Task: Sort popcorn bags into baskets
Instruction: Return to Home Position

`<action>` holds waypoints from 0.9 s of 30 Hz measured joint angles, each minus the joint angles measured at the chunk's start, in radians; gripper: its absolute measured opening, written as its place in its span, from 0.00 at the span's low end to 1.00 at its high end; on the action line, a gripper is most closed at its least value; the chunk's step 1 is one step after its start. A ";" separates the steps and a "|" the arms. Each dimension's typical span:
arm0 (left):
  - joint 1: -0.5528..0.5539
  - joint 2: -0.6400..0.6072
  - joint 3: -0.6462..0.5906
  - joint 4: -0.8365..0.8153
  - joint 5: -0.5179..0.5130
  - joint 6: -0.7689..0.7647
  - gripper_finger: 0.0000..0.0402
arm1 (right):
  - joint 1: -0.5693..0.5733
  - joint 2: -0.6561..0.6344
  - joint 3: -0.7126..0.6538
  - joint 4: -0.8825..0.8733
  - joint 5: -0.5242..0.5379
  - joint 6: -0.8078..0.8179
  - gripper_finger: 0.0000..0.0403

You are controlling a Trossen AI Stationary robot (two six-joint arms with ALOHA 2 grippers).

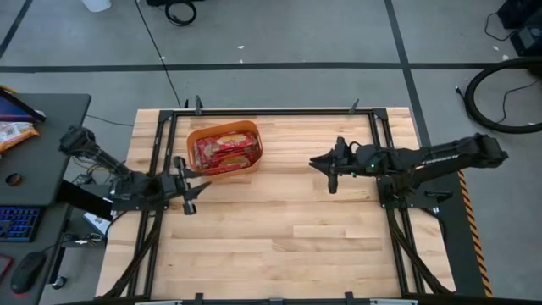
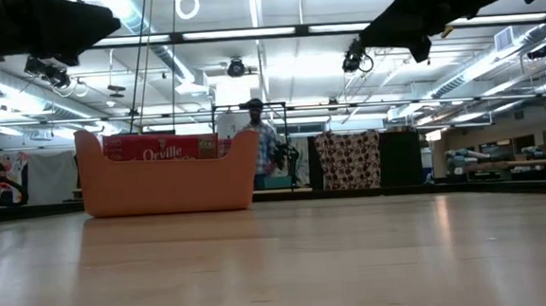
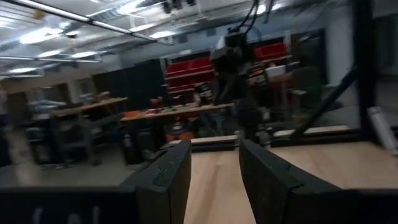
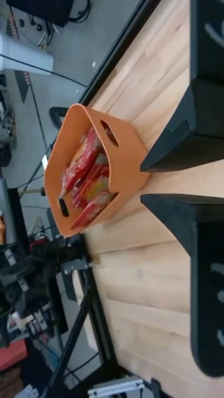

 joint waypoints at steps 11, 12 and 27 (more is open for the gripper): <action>0.454 -0.001 0.000 -0.172 0.563 -0.379 0.35 | 0.020 -0.133 -0.094 -0.001 -0.006 -0.001 0.18; 0.491 -0.008 0.000 -0.183 0.611 -0.399 0.35 | 0.020 -0.152 -0.109 0.000 -0.007 -0.001 0.18; 0.652 -0.328 0.000 -0.418 0.767 -0.432 0.35 | 0.040 -0.486 -0.345 0.035 -0.002 0.113 0.18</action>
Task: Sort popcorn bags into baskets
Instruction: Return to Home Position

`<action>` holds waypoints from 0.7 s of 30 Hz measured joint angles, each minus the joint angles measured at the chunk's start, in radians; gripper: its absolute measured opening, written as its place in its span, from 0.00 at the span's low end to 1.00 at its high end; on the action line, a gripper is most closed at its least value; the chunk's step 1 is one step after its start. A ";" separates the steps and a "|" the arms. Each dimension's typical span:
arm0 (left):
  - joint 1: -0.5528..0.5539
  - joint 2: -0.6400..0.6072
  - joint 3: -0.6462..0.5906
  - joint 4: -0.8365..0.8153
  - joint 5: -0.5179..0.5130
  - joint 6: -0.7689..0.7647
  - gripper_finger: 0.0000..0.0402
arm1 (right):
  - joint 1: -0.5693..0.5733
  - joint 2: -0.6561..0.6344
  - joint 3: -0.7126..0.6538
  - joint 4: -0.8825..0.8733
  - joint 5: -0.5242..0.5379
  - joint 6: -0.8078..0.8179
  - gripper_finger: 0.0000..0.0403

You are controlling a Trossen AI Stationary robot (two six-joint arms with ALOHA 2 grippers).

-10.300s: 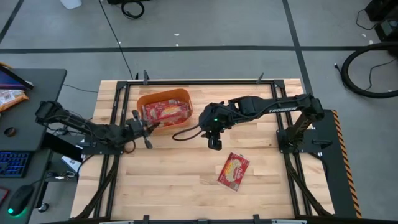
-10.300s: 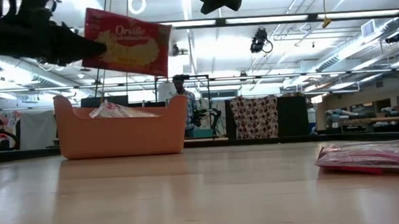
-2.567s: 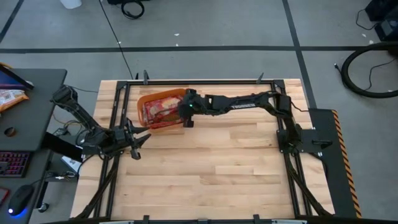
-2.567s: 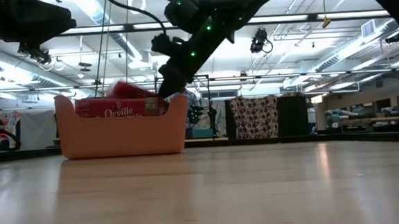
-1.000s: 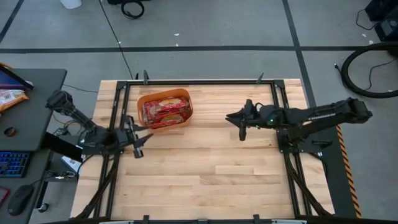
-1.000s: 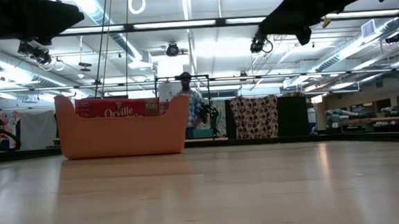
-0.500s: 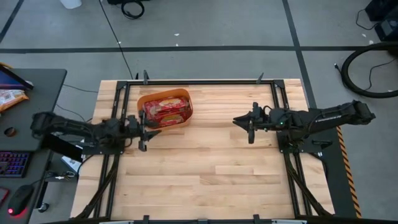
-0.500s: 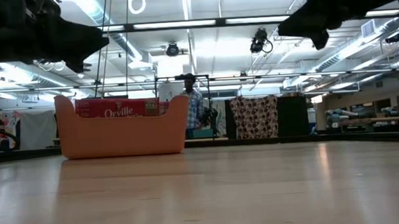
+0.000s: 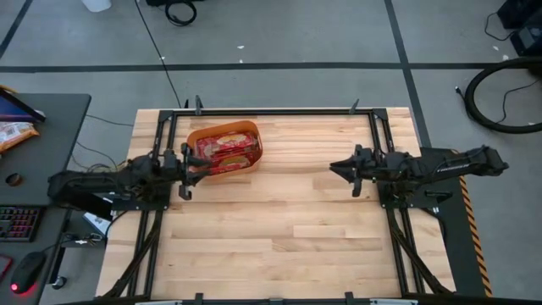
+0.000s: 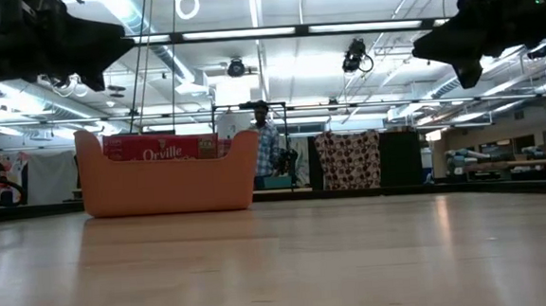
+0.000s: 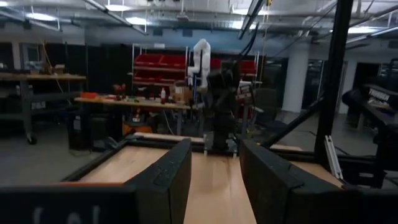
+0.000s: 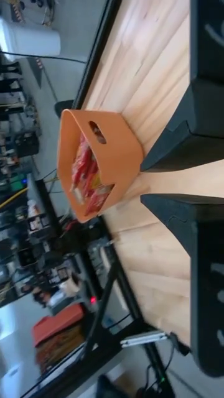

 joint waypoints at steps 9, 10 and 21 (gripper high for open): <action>0.001 -0.230 0.003 -0.166 -0.031 0.059 0.35 | 0.017 -0.130 -0.093 0.047 0.009 0.041 0.18; 0.004 -0.230 0.008 -0.186 -0.034 0.060 0.35 | 0.018 -0.139 -0.097 0.047 0.011 0.045 0.18; 0.021 -0.231 0.027 -0.196 -0.037 0.099 0.35 | 0.018 -0.217 -0.197 0.064 0.055 0.017 0.18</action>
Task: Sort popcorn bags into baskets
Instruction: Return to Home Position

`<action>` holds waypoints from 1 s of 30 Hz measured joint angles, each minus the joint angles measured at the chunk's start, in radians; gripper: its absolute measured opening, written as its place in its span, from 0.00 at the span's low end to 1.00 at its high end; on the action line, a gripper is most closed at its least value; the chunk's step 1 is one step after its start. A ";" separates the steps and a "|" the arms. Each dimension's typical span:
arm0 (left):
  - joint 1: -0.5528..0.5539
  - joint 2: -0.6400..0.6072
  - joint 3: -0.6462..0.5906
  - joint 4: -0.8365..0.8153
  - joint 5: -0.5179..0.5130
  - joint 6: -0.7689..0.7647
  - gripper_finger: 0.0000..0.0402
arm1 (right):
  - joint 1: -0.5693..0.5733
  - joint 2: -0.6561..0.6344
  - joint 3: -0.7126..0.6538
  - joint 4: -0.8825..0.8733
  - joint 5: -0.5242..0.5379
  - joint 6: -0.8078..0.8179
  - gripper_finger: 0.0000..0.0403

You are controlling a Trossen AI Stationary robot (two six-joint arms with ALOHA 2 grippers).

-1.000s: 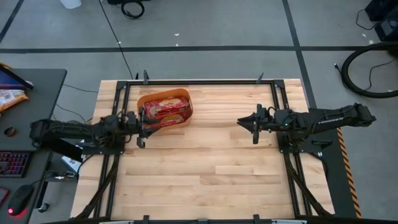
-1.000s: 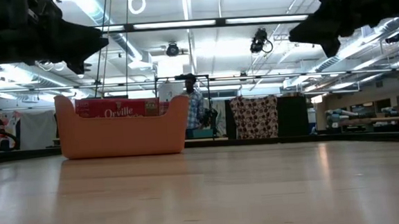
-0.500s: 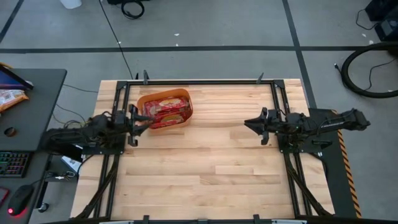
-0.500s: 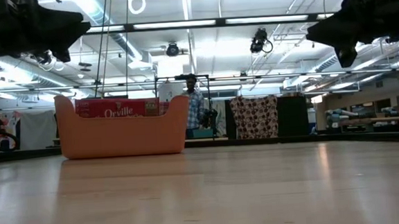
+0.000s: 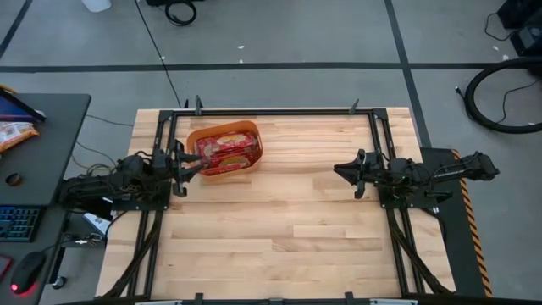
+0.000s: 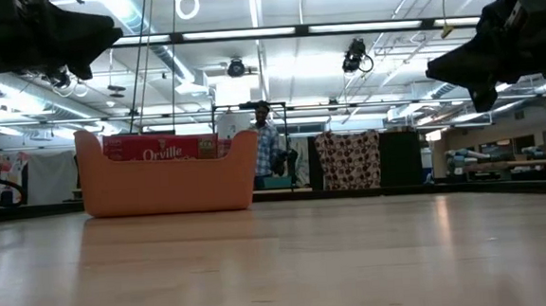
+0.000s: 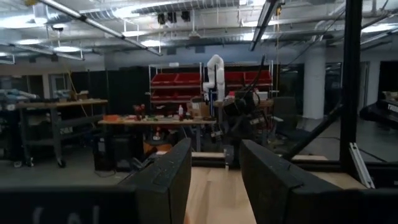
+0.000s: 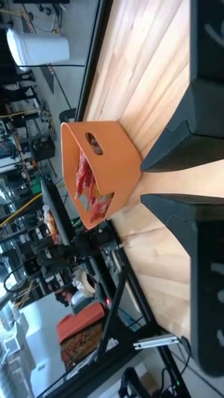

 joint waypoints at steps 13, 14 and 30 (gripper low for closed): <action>-0.003 0.004 -0.030 0.037 0.032 0.083 0.35 | 0.020 -0.032 -0.008 -0.013 -0.033 -0.061 0.18; -0.003 0.004 -0.032 0.037 0.032 0.078 0.35 | 0.020 -0.032 -0.008 -0.014 -0.033 -0.088 0.18; -0.003 0.005 -0.039 0.008 0.032 -0.047 0.35 | 0.019 -0.032 -0.008 -0.014 -0.034 -0.315 0.18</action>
